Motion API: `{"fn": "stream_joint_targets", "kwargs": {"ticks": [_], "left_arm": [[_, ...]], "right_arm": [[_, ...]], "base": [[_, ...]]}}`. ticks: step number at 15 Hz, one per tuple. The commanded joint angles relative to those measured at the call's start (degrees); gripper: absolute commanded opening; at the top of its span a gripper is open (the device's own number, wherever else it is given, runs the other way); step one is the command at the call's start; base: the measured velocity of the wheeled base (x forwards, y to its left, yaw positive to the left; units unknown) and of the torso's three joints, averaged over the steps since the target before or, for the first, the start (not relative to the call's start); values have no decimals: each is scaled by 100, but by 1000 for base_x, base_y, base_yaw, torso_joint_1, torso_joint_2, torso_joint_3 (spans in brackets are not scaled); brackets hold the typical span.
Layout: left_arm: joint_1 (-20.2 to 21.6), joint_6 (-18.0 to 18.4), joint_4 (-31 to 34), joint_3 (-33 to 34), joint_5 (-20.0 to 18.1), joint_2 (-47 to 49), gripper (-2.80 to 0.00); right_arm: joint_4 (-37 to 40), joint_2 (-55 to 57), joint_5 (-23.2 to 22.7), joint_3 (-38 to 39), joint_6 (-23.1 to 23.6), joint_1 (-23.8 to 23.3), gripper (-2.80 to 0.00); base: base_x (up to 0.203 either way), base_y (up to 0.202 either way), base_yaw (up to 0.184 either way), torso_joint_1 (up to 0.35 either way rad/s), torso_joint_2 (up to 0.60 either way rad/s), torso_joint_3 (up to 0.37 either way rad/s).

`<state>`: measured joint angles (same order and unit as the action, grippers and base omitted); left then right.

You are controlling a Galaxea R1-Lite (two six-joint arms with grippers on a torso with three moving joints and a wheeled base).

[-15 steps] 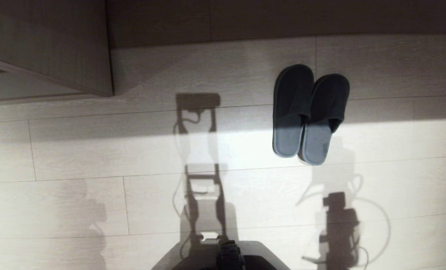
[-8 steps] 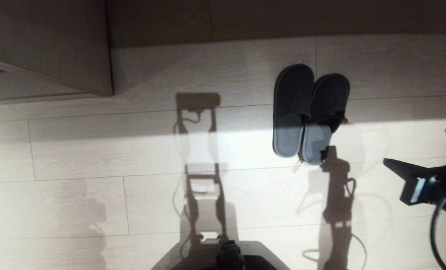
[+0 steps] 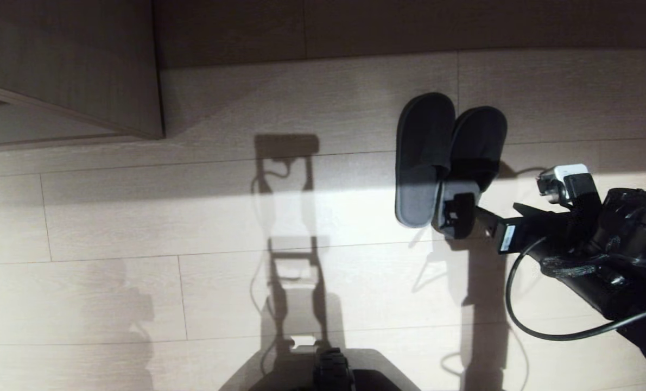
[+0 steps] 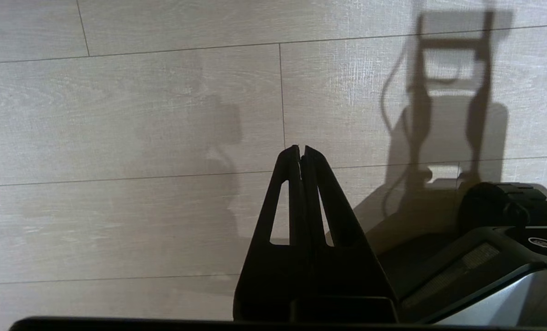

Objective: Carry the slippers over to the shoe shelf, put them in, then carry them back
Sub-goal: Pick up the slippers on the floor

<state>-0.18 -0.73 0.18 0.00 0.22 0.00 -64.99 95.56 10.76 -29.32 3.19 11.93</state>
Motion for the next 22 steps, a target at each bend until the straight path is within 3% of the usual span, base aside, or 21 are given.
{"fn": "stream_joint_targets", "kwargs": {"ticks": [1,4,10,13,18,22], "left_arm": [[1,-6,-1,9,4,0,-280],[1,-6,-1,9,4,-7,-280],[1,-6,-1,9,4,-7,-280],[1,-6,-1,9,4,0,-280],[1,-15,-1,9,4,0,-280],[1,-15,-1,9,4,-9,-280]], "right_arm": [[-525,559,88,-37,60,107,0],[-1269,1290,277,-489,241,312,0],[-1418,1782,373,-903,214,336,0],[-1948,2192,499,-1345,199,327,0],[-2168,2456,455,-1905,242,176,0],[-2210,2950,401,-3153,189,-60,0]], "base": [[0,0,0,0,0,0],[0,0,0,0,0,0],[0,0,0,0,0,0],[0,0,0,0,0,0],[0,0,0,0,0,0],[0,0,0,0,0,0]]}}
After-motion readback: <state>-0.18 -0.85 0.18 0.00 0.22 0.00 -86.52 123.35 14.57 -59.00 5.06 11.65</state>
